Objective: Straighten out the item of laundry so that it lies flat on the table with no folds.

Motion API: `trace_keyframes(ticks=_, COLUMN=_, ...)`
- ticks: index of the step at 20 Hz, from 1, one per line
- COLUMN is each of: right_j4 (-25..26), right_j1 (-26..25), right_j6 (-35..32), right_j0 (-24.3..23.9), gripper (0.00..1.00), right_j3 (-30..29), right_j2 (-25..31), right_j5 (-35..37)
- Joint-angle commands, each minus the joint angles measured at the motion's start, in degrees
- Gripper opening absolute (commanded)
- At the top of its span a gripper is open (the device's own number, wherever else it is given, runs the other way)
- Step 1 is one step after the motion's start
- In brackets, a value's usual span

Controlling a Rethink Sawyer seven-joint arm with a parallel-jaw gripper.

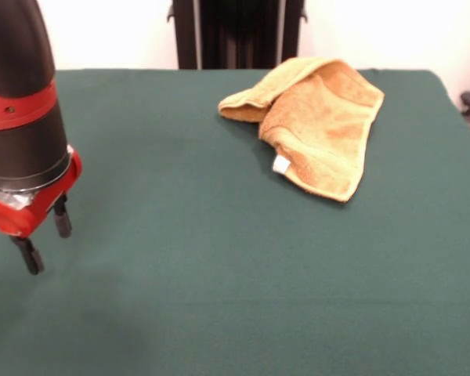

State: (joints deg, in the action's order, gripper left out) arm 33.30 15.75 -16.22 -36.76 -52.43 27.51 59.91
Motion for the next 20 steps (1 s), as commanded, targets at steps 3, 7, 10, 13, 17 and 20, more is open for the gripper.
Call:
trace_keyframes(ticks=3, right_j4=-1.8, right_j1=2.8, right_j6=-13.6, right_j0=2.2, gripper=1.0, right_j3=-17.0, right_j2=-1.4, right_j5=-9.2)
trace_keyframes(ticks=7, right_j4=-2.2, right_j1=1.9, right_j6=-13.1, right_j0=2.6, gripper=1.0, right_j3=-15.8, right_j2=-1.9, right_j5=-9.0)
trace_keyframes(ticks=10, right_j4=-2.8, right_j1=1.9, right_j6=-12.3, right_j0=2.9, gripper=1.0, right_j3=-14.5, right_j2=-2.3, right_j5=-7.7)
trace_keyframes(ticks=13, right_j4=-3.8, right_j1=0.4, right_j6=-9.8, right_j0=3.1, gripper=1.0, right_j3=-8.0, right_j2=-1.9, right_j5=-3.0)
trace_keyframes(ticks=17, right_j4=-4.6, right_j1=-0.1, right_j6=-9.0, right_j0=3.8, gripper=1.0, right_j3=-5.5, right_j2=-2.1, right_j5=-1.1)
trace_keyframes(ticks=20, right_j4=-5.0, right_j1=0.1, right_j6=-9.0, right_j0=4.0, gripper=1.0, right_j3=-5.7, right_j2=-2.5, right_j5=-1.4)
